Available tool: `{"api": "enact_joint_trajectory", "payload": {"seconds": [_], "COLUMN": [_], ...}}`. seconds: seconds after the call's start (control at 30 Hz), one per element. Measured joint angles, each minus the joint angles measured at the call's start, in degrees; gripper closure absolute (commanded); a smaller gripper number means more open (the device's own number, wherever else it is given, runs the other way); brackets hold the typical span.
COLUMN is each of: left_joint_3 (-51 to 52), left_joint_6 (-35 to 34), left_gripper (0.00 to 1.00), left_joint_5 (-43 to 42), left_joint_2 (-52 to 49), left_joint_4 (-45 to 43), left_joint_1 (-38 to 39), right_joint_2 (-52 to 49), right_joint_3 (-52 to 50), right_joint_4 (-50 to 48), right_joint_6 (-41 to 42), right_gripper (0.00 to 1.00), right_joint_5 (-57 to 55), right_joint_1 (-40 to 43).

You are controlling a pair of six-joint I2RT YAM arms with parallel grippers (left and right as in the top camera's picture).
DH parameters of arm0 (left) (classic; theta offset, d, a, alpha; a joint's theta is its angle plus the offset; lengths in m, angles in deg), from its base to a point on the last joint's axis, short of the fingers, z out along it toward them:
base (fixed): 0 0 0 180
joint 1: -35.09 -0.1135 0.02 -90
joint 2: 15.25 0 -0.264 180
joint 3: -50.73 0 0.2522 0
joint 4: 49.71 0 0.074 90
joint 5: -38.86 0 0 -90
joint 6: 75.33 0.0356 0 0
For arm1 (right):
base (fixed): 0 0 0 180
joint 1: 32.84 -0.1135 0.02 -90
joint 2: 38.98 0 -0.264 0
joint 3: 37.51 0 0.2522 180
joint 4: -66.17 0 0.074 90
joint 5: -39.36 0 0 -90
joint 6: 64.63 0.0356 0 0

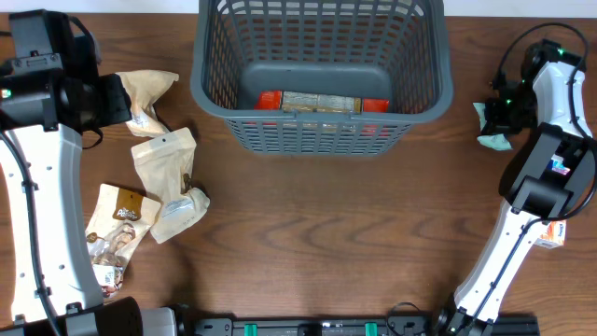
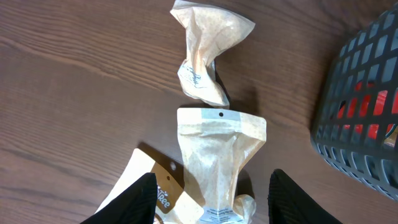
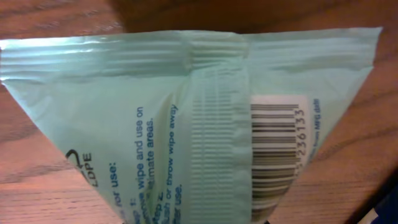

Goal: Pack container
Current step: 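Carry the wipe packet into the basket and release it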

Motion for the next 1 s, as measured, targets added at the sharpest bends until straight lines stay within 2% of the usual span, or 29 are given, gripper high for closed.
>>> {"api": "enact_joint_trajectory", "payload": {"seconds": [0.13,0.27,0.5,0.63,0.73,1.0], "left_joint_3": [0.0,0.0,0.0,0.0,0.0,0.0], "left_joint_6": [0.0,0.0,0.0,0.0,0.0,0.0], "left_gripper": [0.53,0.53,0.53,0.53,0.53,0.53], "left_joint_5": [0.0,-0.02,0.0,0.0,0.0,0.0], "left_joint_2": [0.0,0.0,0.0,0.0,0.0,0.0], "left_joint_4": [0.02,0.02,0.02,0.02,0.02,0.04], "left_joint_1": [0.0,0.0,0.0,0.0,0.0,0.0], "right_joint_2": [1.46,6.95,28.92,39.28,41.44,30.29], "right_joint_3": [1.81,8.81,21.79,24.46,24.92,21.05], "right_joint_4": [0.39,-0.31,-7.8,-6.8,-2.78,8.98], "right_joint_6": [0.2,0.22,-1.36,-8.37,-15.61,-40.04], "right_gripper": [0.99,0.99,0.99,0.99,0.99,0.99], "right_joint_5": [0.98,3.39,9.27,14.8,19.1,22.75], "right_joint_1": [-0.22,-0.59,-5.05,-12.52,-18.95,-33.33]}}
